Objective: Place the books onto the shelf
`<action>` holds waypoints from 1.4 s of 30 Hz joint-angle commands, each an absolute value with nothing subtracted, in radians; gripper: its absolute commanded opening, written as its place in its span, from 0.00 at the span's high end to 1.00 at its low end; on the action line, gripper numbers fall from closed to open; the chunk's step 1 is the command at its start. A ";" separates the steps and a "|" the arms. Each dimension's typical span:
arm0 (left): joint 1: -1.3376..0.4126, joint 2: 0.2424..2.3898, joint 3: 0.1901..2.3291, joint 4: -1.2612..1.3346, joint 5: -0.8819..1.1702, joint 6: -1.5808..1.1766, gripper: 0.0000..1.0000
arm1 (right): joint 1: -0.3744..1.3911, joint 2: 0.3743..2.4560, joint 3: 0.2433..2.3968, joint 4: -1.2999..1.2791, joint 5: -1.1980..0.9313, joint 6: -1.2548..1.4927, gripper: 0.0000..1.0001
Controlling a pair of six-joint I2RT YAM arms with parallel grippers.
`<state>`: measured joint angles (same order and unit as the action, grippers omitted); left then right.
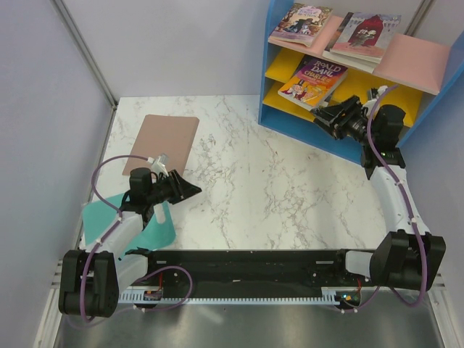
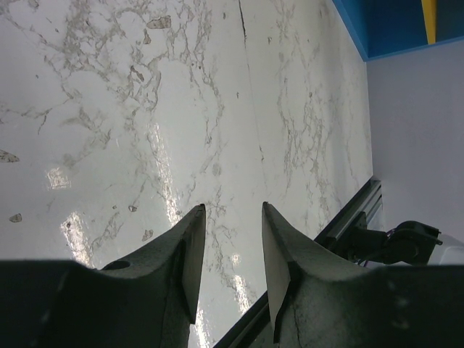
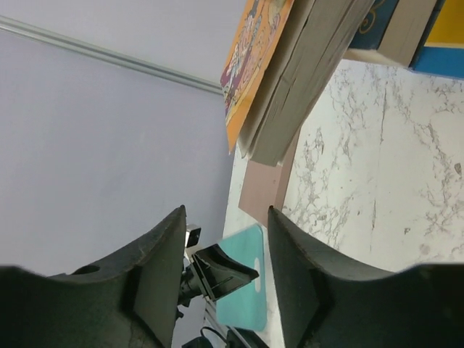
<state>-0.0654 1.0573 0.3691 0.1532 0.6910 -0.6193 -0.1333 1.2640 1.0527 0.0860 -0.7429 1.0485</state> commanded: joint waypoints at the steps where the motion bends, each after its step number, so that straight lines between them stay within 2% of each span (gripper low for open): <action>1: -0.069 1.066 0.364 0.195 0.719 -0.604 0.57 | -0.123 1.221 1.031 0.075 -0.738 1.025 0.53; 3: -0.069 1.068 0.364 0.196 0.719 -0.606 0.57 | -0.112 1.215 1.025 0.075 -0.732 1.016 0.62; 7: -0.069 1.071 0.364 0.198 0.719 -0.606 0.57 | -0.074 1.232 1.045 0.077 -0.709 1.014 0.87; 10: -0.069 1.071 0.365 0.198 0.719 -0.604 0.57 | -0.038 1.268 1.074 0.077 -0.683 1.009 0.94; 13: -0.069 1.069 0.364 0.198 0.722 -0.604 0.57 | -0.020 1.315 1.107 0.075 -0.667 1.008 0.96; 23: -0.071 1.074 0.359 0.198 0.719 -0.601 0.58 | -0.018 1.391 1.172 0.061 -0.620 1.002 0.95; 42: -0.071 1.078 0.353 0.203 0.719 -0.600 0.58 | -0.051 1.411 1.186 0.063 -0.560 1.008 0.94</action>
<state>-0.0654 1.0737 0.3576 0.1669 0.6914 -0.6193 -0.0338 1.4040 1.1477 0.0402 -0.5865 1.0161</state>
